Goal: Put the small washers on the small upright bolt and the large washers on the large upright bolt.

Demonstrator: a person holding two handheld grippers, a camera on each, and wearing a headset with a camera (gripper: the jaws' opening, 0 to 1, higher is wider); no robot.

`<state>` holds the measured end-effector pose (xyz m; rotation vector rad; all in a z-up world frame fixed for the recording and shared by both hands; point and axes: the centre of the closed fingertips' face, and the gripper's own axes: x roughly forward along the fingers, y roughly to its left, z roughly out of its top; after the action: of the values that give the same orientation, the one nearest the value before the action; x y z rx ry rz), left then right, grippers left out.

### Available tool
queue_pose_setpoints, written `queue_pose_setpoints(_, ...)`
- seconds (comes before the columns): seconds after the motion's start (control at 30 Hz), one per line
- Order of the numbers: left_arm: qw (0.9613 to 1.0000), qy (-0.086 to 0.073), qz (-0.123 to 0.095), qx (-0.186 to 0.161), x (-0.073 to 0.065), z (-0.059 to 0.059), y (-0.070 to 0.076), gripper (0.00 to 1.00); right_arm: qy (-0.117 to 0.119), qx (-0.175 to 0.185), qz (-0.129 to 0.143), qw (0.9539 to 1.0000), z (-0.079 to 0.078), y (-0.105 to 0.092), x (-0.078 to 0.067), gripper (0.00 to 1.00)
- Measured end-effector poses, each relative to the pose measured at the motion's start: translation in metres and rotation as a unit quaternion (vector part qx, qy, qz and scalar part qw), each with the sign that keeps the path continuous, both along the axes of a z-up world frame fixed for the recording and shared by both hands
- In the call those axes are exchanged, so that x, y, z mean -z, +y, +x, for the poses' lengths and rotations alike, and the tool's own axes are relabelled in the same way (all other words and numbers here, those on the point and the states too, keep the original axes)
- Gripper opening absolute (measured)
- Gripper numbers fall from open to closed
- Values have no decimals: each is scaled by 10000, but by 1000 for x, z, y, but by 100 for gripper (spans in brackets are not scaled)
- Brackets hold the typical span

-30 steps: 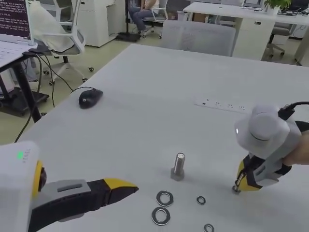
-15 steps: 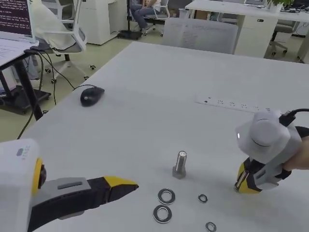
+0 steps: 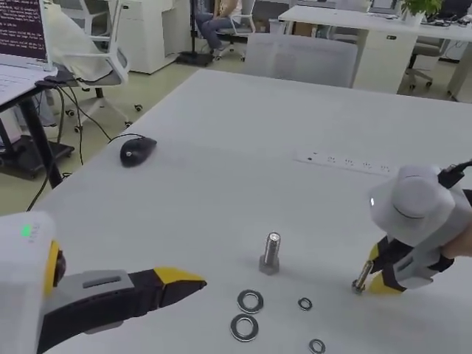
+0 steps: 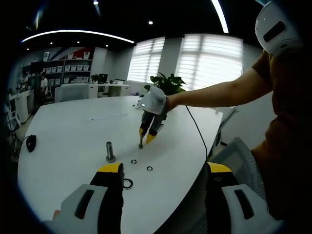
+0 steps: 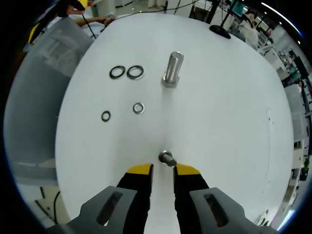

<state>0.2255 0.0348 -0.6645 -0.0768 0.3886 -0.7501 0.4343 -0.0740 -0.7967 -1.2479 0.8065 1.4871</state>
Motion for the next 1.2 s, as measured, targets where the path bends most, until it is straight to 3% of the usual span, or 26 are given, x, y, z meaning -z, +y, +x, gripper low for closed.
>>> queue_pose_setpoints(0.37, 9999, -86, 78, 66, -4, -6, -6, 67, -42, -48, 83, 9999, -23, -9, -12, 19)
queue_pose_setpoints(0.53, 9999, -116, 104, 71, -6, -9, -8, 67, 71, -133, 146, 9998, -45, -7, -9, 19)
queue_pose_setpoints(0.97, 9998, -179, 97, 13, -9, -16, -9, 67, 309, -583, 180, 9977, -91, 19, 1, 18)
queue_pose_setpoints(1.2, 9998, -192, 72, -45, -10, -17, -7, 67, 423, -764, 182, 9960, -104, 34, 10, 19)
